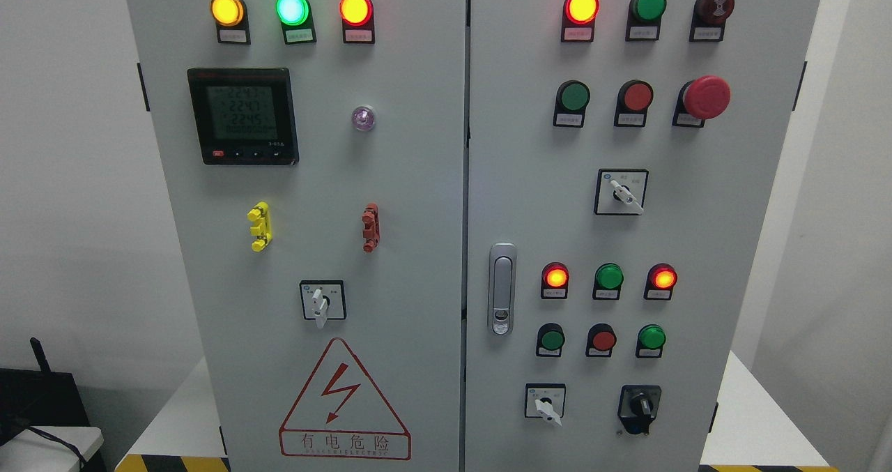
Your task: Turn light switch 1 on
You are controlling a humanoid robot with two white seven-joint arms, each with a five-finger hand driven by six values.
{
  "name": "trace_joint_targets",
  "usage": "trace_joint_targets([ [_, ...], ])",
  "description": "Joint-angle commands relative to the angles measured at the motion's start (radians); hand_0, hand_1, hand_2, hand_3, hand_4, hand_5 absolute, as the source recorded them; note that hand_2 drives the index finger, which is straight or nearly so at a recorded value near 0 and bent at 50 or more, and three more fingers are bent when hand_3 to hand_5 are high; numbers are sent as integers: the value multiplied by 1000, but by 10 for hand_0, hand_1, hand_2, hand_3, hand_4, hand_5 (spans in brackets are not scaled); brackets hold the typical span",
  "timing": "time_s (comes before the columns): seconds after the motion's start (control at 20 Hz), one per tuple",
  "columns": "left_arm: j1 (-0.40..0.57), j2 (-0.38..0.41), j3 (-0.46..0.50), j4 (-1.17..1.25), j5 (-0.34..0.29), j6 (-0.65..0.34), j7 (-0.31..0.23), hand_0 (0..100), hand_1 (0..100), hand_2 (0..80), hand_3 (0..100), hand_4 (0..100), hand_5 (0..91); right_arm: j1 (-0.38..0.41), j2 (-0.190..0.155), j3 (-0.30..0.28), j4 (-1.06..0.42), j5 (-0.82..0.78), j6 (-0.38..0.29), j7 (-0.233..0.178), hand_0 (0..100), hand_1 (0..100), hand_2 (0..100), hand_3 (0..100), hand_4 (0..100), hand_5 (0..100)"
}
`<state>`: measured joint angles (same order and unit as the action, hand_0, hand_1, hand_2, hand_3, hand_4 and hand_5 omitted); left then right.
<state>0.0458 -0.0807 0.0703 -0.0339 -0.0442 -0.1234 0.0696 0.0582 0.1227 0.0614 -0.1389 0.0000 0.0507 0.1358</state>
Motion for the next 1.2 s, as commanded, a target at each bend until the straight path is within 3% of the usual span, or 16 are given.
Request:
trace_joint_targets([
  [0.0, 2, 4, 19, 23, 3, 7, 2, 402, 0, 0, 5, 84, 0, 0, 0, 0, -1, -18, 0, 1, 120, 389, 0, 0, 0, 0],
  [0.5, 11, 9, 25, 25, 10, 5, 16, 400, 0, 0, 0, 75, 0, 0, 0, 0, 1, -18, 0, 1, 120, 389, 0, 0, 0, 0],
  [0.7, 20, 27, 57, 2, 72, 4, 13, 401, 0, 0, 0, 73, 0, 0, 0, 0, 1, -18, 0, 1, 120, 389, 0, 0, 0, 0],
  [0.9, 78, 59, 179, -151, 66, 10, 2, 402, 0, 0, 4, 79, 0, 0, 0, 0, -1, -17, 0, 2, 120, 389, 0, 0, 0, 0],
  [1.15, 91, 107, 200, -188, 64, -2, 12, 397, 0, 0, 51, 107, 0, 0, 0, 0, -1, -18, 0, 1, 120, 389, 0, 0, 0, 0],
])
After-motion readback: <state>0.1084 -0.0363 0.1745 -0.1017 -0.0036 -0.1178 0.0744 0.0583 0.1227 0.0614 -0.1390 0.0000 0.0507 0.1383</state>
